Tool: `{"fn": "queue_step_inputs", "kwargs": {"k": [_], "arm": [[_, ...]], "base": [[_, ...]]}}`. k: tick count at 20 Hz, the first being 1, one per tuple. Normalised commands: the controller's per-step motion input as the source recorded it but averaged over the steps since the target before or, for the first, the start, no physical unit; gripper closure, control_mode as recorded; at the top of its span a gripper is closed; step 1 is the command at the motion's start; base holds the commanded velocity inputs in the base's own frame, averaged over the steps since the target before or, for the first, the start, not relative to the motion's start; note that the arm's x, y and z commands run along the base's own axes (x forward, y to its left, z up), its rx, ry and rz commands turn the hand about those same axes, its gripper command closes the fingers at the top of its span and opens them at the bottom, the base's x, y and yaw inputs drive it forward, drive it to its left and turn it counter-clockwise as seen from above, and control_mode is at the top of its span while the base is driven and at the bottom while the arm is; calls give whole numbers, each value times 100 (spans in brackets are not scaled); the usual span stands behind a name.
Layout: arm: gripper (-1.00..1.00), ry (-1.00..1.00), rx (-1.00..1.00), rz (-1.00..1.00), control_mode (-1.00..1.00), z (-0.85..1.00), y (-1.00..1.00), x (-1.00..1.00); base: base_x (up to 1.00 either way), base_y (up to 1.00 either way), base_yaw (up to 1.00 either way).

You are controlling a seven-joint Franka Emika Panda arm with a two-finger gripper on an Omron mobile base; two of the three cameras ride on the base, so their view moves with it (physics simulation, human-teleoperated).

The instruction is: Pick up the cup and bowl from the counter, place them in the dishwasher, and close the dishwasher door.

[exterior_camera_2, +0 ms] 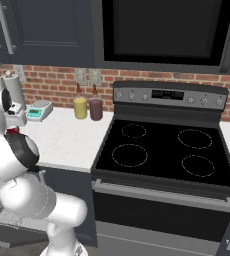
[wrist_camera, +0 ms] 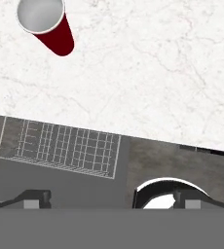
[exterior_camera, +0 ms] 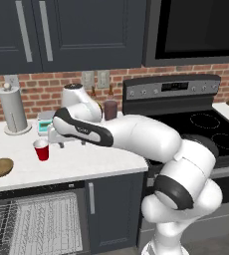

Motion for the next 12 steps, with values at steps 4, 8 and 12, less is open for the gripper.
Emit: {"fn": "queue_step_inputs", "kwargs": {"k": [4, 8, 12], "arm": [[-100, 0, 0, 0, -100, 0, 0, 0], [-100, 7, 0, 0, -100, 0, -6, 18], [-100, 0, 0, -1, -100, 0, 0, 53]], "base": [[0, 0, 0], [0, 0, 0], [0, 0, 0]]}}
